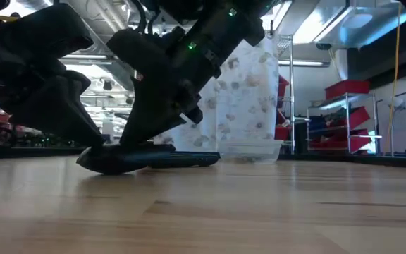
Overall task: Insert battery
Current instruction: Insert the white battery into the wireless mouse
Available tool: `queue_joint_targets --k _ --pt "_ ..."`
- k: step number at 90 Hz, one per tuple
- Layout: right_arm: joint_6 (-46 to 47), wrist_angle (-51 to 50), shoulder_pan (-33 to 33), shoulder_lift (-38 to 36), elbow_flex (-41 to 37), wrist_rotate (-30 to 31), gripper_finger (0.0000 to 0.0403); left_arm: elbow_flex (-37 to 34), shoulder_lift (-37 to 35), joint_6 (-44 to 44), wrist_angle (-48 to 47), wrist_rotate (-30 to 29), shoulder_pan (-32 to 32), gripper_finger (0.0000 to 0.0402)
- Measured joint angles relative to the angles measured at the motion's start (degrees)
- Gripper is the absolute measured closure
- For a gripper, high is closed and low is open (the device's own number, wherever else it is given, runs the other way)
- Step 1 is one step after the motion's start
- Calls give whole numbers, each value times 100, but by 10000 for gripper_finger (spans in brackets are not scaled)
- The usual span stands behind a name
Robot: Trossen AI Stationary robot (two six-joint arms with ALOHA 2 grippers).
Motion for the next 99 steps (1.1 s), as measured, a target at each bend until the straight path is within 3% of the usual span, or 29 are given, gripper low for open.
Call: queue_joint_targets --k 46,99 --pt "334 -110 -69 81 2 -260 375 0 -5 151 253 87 -2 401" --pt "229 -96 -50 203 98 -92 375 4 -7 35 269 109 0 401"
